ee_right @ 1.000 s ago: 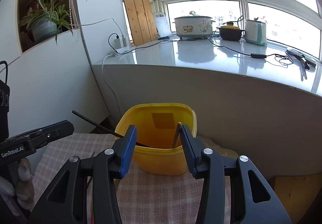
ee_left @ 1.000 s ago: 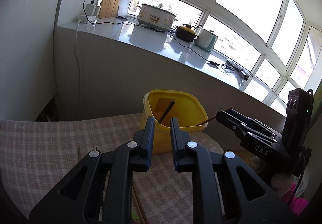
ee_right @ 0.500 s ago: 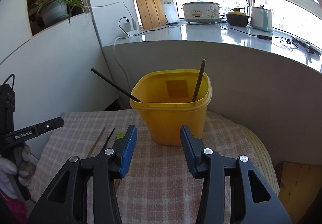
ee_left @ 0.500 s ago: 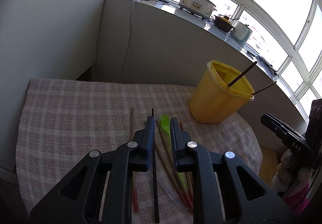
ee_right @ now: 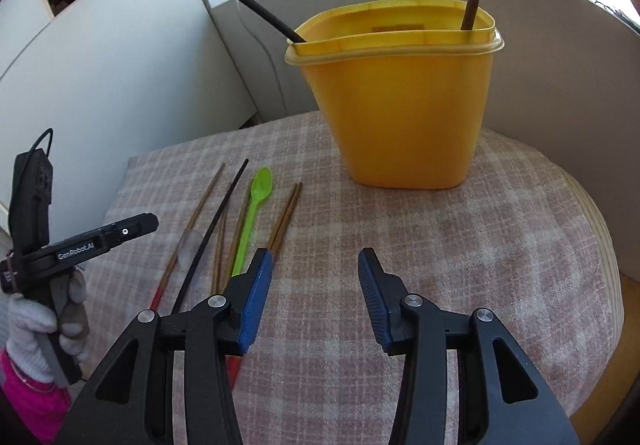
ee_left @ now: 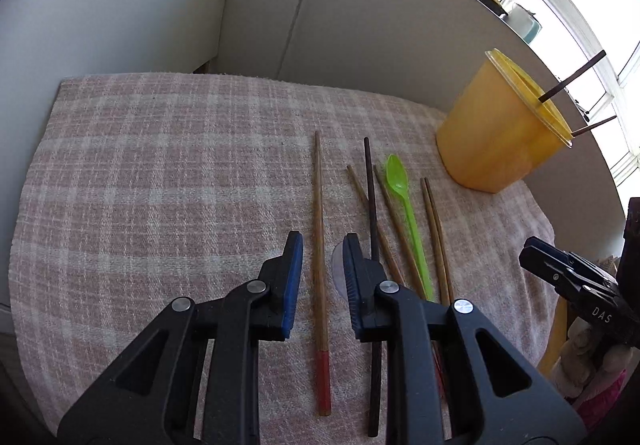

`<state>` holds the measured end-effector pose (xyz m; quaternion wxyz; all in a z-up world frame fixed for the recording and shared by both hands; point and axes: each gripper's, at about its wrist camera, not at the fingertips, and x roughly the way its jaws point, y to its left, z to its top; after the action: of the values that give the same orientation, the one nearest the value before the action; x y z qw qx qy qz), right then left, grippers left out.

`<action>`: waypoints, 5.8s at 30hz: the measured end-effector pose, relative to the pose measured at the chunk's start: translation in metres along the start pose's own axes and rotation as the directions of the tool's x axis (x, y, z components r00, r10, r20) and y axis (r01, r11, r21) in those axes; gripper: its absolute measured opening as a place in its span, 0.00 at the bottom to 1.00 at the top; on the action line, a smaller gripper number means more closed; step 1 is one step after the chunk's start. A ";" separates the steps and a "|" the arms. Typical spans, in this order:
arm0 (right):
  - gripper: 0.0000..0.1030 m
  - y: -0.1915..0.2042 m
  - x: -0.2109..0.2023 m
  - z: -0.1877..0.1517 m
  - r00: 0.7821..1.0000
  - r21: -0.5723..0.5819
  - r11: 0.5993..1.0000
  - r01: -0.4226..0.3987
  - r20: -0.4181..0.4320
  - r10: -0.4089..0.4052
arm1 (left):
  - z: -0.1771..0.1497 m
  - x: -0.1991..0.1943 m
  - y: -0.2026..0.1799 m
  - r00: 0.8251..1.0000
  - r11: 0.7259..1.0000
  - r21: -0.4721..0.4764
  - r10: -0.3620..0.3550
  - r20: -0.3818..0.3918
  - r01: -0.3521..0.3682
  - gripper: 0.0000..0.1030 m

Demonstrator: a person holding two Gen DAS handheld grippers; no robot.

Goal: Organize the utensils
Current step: 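Move both open tools back down to the remaining chopsticks, then close the right tool on a red-tipped wooden chopstick while the left tool grips a wooden chopstick, then lift both held chopsticks and carry them over the yellow container, then lower both chopsticks into the yellow container and open both tools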

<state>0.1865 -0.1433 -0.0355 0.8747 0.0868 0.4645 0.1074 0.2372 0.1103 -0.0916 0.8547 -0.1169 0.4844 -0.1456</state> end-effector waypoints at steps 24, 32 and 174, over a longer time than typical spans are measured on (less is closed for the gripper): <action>0.22 0.003 0.066 0.003 0.981 0.139 0.988 -0.062 -0.175 0.086 | 0.021 0.070 -0.031 0.996 0.997 0.068 0.053 -0.072 -0.048 0.19; 0.16 0.010 0.080 0.007 0.979 0.123 0.992 -0.041 -0.192 0.064 | 0.035 0.088 -0.039 0.995 0.995 0.074 0.070 -0.076 -0.065 0.19; 0.05 -0.038 -0.106 0.131 0.878 -0.076 0.990 0.119 0.473 -0.069 | 0.116 -0.067 -0.215 0.907 0.938 0.329 -0.230 0.353 0.110 0.04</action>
<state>0.2418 -0.2153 0.1122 0.9685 0.0422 0.2367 0.0644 0.2756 -0.0582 0.0935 0.9248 -0.0538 0.2661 -0.2666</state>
